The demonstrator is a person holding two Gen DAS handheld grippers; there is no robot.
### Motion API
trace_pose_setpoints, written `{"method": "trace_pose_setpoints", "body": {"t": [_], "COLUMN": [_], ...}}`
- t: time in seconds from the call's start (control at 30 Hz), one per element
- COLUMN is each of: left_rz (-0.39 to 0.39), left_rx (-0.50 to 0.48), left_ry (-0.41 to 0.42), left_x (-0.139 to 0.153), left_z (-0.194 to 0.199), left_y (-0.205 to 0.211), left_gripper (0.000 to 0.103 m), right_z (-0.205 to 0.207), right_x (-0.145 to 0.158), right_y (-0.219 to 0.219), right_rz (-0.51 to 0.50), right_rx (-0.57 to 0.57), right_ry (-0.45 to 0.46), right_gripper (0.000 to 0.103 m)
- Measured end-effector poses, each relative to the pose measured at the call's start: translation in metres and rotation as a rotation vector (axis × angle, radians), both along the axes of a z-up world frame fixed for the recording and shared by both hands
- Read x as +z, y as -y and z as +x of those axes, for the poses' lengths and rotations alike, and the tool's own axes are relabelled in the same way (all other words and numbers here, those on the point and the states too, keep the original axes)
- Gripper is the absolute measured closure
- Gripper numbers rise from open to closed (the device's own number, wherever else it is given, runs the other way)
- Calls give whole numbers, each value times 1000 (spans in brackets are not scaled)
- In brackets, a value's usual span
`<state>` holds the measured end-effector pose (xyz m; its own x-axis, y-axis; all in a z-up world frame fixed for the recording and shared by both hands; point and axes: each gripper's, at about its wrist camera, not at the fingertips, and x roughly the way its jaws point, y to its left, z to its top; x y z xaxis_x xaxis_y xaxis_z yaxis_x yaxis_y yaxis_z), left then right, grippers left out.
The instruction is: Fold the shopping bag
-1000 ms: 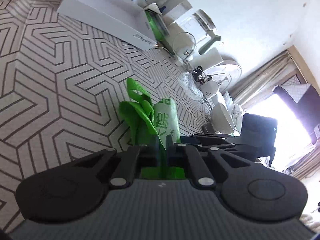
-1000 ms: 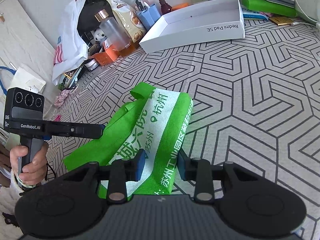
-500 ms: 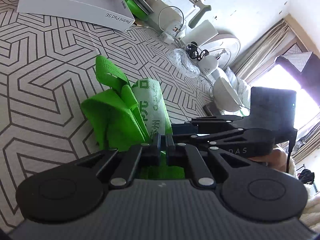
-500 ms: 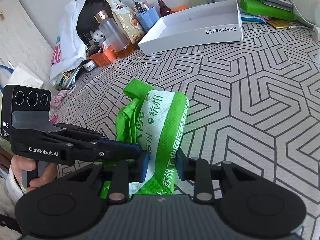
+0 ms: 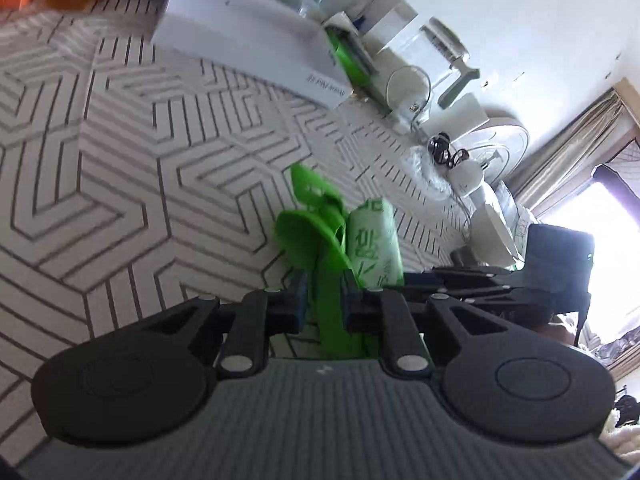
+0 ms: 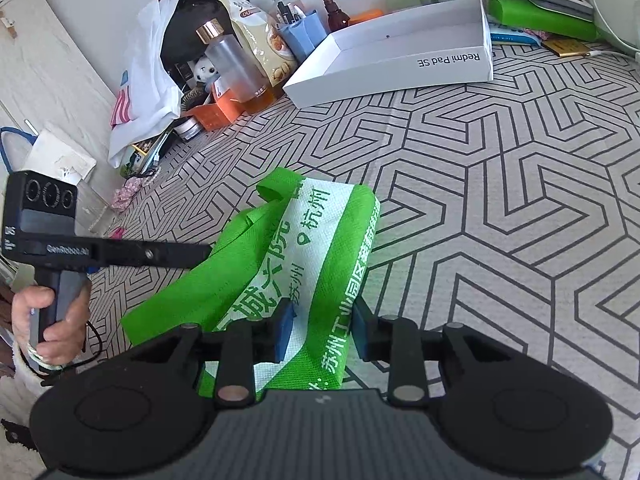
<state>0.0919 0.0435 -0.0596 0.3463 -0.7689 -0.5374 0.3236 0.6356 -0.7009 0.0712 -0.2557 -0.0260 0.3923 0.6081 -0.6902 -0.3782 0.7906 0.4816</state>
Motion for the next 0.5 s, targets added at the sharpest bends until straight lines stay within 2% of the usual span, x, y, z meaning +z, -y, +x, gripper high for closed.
{"method": "trace_pose_setpoints", "body": {"t": [0.13, 0.27, 0.37, 0.5], "left_rz": [-25, 24, 86, 227], "left_rx": [-22, -51, -61, -78], "left_ry": [101, 159, 197, 302], "left_x": [4, 8, 15, 26], "left_z": [-9, -13, -16, -31], "left_y": [11, 33, 43, 63], "left_gripper": [96, 97, 97, 97], "right_z": [-3, -3, -5, -3], "right_x": [1, 3, 3, 1], "right_y": [-3, -9, -9, -4], "right_rz": [-23, -56, -55, -24], "right_rx": [0, 7, 3, 7], "right_ry": [17, 27, 33, 23], "right_gripper": [72, 72, 72, 69]}}
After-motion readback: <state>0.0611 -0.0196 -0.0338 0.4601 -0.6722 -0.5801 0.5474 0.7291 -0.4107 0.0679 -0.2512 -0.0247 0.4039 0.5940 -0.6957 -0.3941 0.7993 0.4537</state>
